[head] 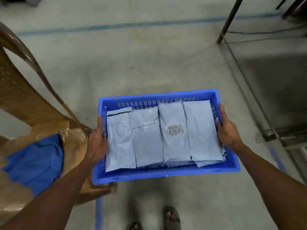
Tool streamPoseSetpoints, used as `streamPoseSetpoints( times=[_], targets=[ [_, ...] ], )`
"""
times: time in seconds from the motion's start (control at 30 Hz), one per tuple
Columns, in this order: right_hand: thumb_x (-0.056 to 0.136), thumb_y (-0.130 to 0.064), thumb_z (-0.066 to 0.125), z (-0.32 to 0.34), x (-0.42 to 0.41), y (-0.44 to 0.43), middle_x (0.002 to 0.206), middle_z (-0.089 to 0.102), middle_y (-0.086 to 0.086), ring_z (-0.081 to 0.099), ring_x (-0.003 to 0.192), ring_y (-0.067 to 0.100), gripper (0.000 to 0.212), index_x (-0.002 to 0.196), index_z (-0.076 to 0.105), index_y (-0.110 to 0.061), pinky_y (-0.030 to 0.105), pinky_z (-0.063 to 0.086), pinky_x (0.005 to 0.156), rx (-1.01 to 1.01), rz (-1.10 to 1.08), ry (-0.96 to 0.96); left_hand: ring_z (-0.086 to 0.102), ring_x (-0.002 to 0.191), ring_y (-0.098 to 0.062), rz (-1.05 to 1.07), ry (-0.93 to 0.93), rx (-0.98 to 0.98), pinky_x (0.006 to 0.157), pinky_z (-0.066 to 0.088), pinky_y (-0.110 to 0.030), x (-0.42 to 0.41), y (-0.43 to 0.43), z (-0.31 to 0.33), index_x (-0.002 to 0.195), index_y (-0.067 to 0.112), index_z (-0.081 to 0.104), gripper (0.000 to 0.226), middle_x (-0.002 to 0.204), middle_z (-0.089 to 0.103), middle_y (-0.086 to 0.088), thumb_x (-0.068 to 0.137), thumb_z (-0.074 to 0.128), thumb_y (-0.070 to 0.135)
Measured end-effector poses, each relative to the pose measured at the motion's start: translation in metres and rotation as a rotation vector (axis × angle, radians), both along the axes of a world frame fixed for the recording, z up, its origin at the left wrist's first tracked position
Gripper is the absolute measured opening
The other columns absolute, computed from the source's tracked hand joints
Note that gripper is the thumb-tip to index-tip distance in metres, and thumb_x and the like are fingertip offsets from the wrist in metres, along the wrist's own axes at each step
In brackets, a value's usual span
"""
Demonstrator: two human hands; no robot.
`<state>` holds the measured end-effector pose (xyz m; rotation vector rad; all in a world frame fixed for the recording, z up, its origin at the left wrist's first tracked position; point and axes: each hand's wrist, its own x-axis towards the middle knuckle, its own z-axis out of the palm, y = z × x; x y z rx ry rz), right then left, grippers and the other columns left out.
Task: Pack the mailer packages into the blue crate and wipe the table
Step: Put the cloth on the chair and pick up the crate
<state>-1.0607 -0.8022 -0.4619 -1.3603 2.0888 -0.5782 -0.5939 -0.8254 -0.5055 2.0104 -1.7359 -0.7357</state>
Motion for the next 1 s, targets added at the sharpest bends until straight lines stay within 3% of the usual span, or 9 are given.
streamPoseSetpoints(
  times=[0.13,0.2,0.3,0.4,0.5,0.6,0.7,0.9,1.0],
  targets=[
    [0.102,-0.016,0.037,0.175,0.002,0.000,0.106,0.064,0.024,0.060,0.091,0.038,0.072,0.154,-0.003,-0.045,0.038,0.044,0.081,-0.121,0.029,0.038,0.057,0.084,-0.036,-0.003,-0.001,-0.103,0.071,0.039,-0.037,0.003,-0.017,0.177,0.157,0.033,-0.001,0.079,0.100,0.057,-0.022,0.098,0.043,0.004],
    [0.100,-0.007,0.042,0.262,0.011,0.009,0.121,0.058,0.032,0.057,0.105,0.045,0.076,0.156,-0.001,-0.034,0.042,0.042,0.090,-0.176,0.069,0.062,0.060,0.088,-0.040,-0.005,0.006,-0.163,0.073,0.042,-0.040,0.013,-0.012,0.265,0.157,0.034,0.001,0.079,0.101,0.059,-0.024,0.097,0.044,0.004],
    [0.099,-0.004,0.045,0.377,0.028,0.027,0.120,0.060,0.031,0.057,0.108,0.045,0.076,0.157,0.002,-0.028,0.034,0.037,0.078,-0.242,0.114,0.092,0.063,0.084,-0.037,-0.019,0.011,-0.226,0.074,0.048,-0.040,0.034,0.007,0.382,0.157,0.037,0.003,0.078,0.101,0.063,-0.024,0.098,0.043,0.005],
    [0.102,-0.012,0.041,0.460,0.047,0.041,0.135,0.055,0.022,0.056,0.115,0.036,0.070,0.156,0.003,-0.035,0.028,0.037,0.083,-0.329,0.127,0.083,0.061,0.071,-0.030,0.032,-0.001,-0.266,0.064,0.046,-0.036,0.061,0.039,0.481,0.156,0.040,0.004,0.075,0.098,0.064,-0.023,0.099,0.042,0.009],
    [0.103,-0.018,0.039,0.520,0.074,0.052,0.135,0.054,0.027,0.055,0.117,0.041,0.067,0.157,0.002,-0.033,0.039,0.042,0.093,-0.410,0.174,0.075,0.063,0.089,-0.041,0.106,-0.070,-0.348,0.074,0.042,-0.037,0.093,0.082,0.558,0.156,0.039,0.011,0.070,0.107,0.065,-0.026,0.099,0.044,0.015],
    [0.102,-0.018,0.040,0.569,0.112,0.067,0.127,0.058,0.030,0.057,0.111,0.043,0.069,0.157,0.000,-0.032,0.035,0.039,0.084,-0.452,0.274,0.055,0.061,0.101,-0.040,0.211,-0.136,-0.426,0.078,0.037,-0.036,0.130,0.143,0.618,0.155,0.039,0.021,0.068,0.113,0.064,-0.024,0.097,0.047,0.015],
    [0.101,-0.016,0.040,0.608,0.160,0.088,0.127,0.057,0.031,0.056,0.111,0.044,0.070,0.157,0.002,-0.032,0.031,0.035,0.079,-0.492,0.389,0.021,0.059,0.110,-0.041,0.329,-0.201,-0.467,0.087,0.042,-0.041,0.169,0.222,0.659,0.154,0.043,0.019,0.067,0.127,0.061,-0.023,0.097,0.045,0.018],
    [0.101,-0.014,0.043,0.653,0.280,0.148,0.133,0.055,0.024,0.054,0.116,0.041,0.072,0.157,0.000,-0.028,0.035,0.039,0.086,-0.571,0.737,-0.097,0.056,0.114,-0.042,0.665,-0.310,-0.430,0.095,0.042,-0.042,0.231,0.421,0.700,0.156,0.037,0.018,0.065,0.132,0.056,-0.023,0.100,0.046,0.019],
    [0.100,-0.016,0.047,0.660,0.351,0.191,0.133,0.056,0.023,0.055,0.115,0.037,0.075,0.157,-0.001,-0.027,0.029,0.035,0.080,-0.565,0.934,-0.153,0.051,0.121,-0.044,0.846,-0.343,-0.376,0.101,0.039,-0.043,0.249,0.533,0.709,0.156,0.038,0.016,0.066,0.140,0.050,-0.025,0.099,0.046,0.020]
  ],
)
